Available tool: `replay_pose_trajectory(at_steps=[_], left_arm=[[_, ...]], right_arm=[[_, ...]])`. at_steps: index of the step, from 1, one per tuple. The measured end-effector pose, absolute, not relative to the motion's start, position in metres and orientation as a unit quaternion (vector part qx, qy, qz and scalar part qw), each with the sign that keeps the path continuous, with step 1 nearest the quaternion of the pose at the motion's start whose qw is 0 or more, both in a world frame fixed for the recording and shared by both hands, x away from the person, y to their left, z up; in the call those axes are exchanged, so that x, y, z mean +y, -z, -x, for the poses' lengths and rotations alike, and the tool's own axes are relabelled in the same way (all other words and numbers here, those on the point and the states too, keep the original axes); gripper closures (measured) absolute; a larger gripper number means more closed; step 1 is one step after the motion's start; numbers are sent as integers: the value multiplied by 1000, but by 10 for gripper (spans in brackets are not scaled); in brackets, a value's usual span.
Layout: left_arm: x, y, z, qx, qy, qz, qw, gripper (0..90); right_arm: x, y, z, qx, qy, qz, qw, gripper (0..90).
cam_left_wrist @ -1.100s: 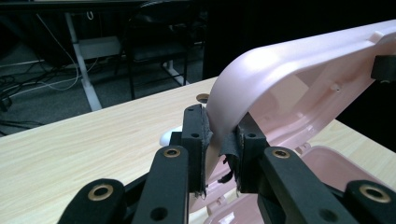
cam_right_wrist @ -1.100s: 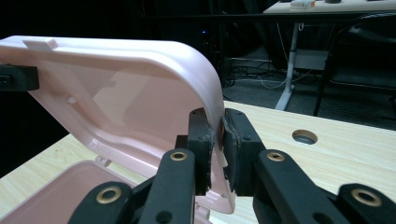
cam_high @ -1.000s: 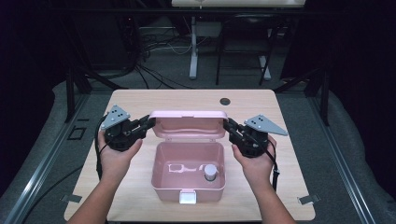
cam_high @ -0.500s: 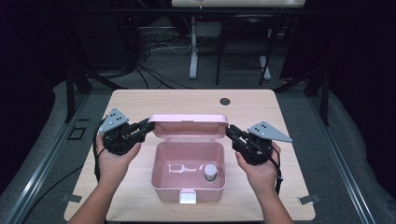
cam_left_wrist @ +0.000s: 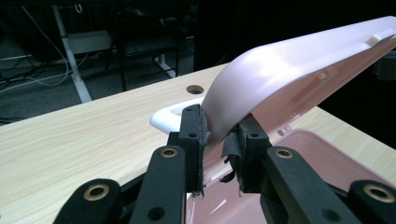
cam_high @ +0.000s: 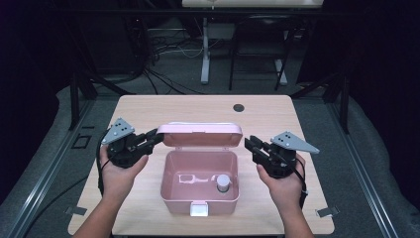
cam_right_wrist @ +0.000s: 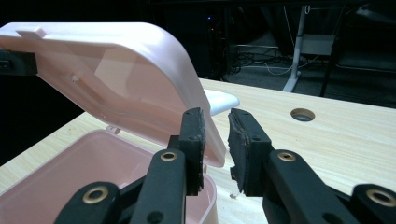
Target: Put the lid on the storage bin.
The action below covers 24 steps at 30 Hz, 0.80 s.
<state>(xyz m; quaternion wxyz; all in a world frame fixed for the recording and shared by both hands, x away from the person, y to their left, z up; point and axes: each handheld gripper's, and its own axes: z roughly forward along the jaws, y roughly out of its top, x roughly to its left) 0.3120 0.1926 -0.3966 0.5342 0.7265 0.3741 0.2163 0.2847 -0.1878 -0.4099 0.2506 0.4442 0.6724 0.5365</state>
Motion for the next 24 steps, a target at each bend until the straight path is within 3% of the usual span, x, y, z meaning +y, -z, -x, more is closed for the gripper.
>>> replay_pose_trajectory(at_steps=[24], left_arm=[[196, 396, -302, 371, -202, -730, 538, 731]], right_arm=[[-183, 410, -283, 666, -549, -439, 251, 735]])
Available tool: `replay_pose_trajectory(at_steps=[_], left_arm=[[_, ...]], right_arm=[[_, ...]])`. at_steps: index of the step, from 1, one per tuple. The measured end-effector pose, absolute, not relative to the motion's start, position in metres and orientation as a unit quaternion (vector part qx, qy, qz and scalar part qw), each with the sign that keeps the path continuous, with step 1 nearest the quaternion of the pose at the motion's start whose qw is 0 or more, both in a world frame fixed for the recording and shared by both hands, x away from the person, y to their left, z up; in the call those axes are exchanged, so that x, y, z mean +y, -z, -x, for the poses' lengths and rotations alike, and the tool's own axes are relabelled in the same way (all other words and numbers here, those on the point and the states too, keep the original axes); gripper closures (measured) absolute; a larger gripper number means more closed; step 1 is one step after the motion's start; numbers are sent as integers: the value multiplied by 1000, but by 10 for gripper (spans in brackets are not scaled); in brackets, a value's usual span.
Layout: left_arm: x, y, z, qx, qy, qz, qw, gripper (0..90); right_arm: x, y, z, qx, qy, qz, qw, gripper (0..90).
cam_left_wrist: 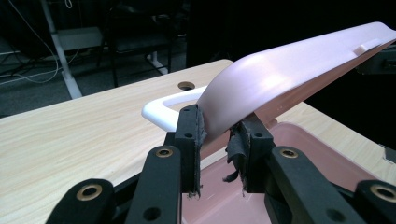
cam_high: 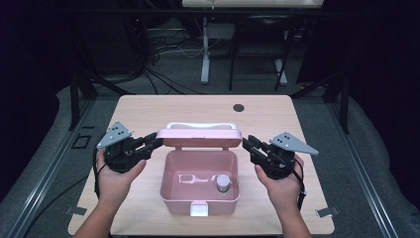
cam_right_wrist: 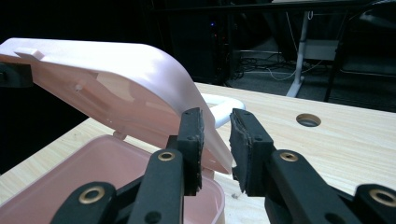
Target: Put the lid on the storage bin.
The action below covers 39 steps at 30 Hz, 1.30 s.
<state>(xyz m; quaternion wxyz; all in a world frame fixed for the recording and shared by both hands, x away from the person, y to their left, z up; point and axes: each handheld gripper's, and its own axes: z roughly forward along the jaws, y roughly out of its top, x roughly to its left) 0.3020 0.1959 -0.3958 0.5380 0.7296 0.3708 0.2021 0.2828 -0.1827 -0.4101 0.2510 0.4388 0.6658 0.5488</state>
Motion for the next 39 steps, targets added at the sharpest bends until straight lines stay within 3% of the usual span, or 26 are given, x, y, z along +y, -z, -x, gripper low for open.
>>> replay_pose_trajectory(at_steps=[39], left_arm=[[203, 411, -268, 352, -182, -751, 528, 687]], right_arm=[[-186, 413, -284, 671, -547, -439, 240, 669]])
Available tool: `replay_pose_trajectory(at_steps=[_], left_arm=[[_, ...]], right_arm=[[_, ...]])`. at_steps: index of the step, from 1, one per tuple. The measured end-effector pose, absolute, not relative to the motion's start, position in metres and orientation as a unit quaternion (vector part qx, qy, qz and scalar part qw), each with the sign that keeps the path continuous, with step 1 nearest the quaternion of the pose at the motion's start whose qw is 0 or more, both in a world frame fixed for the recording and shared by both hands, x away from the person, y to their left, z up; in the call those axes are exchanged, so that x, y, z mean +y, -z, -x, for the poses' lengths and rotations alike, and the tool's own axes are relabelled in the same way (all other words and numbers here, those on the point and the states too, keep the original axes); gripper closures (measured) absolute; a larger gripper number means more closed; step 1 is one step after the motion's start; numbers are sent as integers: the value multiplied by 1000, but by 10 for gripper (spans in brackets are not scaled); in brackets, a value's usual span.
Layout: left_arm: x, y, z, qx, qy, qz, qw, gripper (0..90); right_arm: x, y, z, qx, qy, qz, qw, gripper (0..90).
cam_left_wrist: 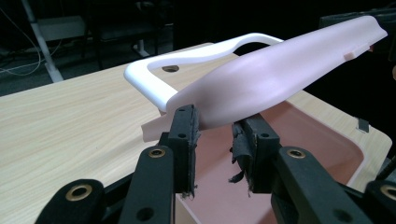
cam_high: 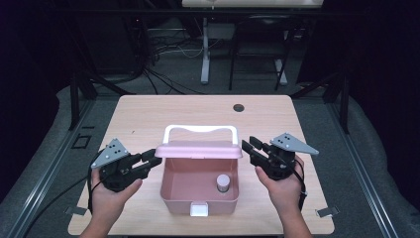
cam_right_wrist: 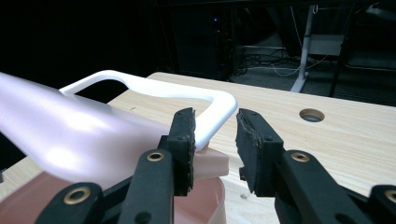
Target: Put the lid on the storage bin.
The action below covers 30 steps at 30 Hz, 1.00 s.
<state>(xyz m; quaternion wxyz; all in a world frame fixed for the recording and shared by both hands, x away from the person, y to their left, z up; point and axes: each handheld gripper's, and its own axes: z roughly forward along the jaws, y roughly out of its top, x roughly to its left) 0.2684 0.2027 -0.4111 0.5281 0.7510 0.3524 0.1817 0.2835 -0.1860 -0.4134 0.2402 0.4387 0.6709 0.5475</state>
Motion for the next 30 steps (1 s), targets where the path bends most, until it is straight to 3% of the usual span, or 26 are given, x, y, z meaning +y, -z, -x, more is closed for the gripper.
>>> replay_pose_trajectory(at_steps=[30], left_arm=[[206, 428, -249, 349, -176, -758, 523, 683]], right_arm=[[-188, 416, -285, 670, -548, -442, 235, 651]])
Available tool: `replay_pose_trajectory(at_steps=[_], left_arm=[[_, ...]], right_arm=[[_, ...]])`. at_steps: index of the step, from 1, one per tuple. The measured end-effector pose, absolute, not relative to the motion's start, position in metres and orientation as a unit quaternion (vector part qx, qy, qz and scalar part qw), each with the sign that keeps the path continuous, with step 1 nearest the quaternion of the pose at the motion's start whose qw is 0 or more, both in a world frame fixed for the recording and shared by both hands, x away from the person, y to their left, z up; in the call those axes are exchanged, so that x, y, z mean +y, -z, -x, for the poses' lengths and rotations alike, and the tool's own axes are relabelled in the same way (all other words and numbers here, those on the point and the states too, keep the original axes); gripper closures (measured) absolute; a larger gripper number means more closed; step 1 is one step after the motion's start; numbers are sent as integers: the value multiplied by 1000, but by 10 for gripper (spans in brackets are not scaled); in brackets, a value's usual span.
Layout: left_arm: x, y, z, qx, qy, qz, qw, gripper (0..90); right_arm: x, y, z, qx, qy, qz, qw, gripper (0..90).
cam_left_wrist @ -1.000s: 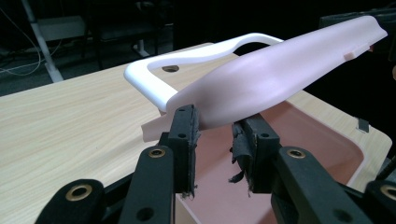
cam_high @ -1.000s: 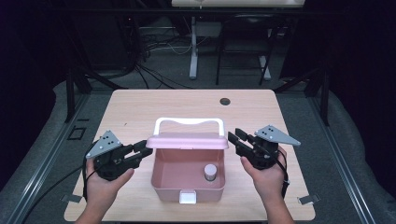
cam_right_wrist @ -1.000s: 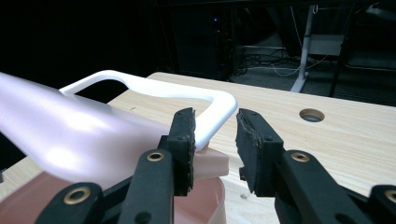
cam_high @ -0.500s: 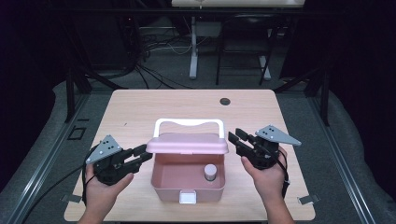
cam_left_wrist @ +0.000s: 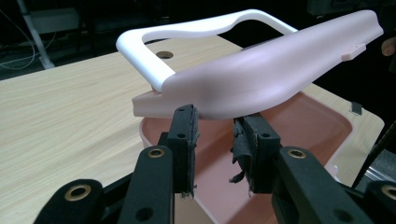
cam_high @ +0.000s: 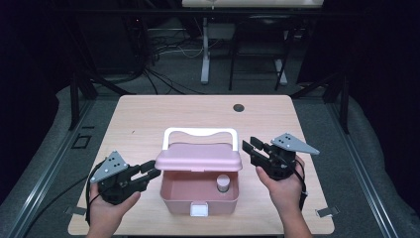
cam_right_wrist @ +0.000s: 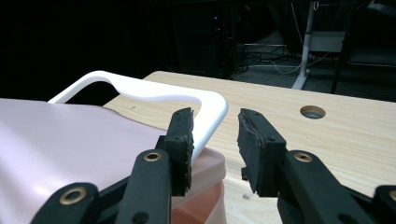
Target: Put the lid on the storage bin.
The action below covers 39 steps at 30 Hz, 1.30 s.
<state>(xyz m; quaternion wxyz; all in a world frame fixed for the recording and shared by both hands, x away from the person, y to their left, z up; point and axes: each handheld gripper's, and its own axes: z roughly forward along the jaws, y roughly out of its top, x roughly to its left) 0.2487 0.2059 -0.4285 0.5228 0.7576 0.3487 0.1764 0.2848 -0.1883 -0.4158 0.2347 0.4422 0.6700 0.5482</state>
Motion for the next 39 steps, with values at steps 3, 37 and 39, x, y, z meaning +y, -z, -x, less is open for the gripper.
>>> replay_pose_trajectory(at_steps=[3, 37, 39], left_arm=[[206, 431, -246, 348, -177, -760, 520, 683], [210, 467, -228, 354, -141, -778, 499, 687], [211, 469, -226, 355, -140, -780, 496, 687]], right_arm=[[-189, 416, -285, 669, -548, -444, 233, 650], [-190, 421, -286, 672, -543, -449, 229, 641], [-189, 422, -286, 672, -544, -448, 228, 641]])
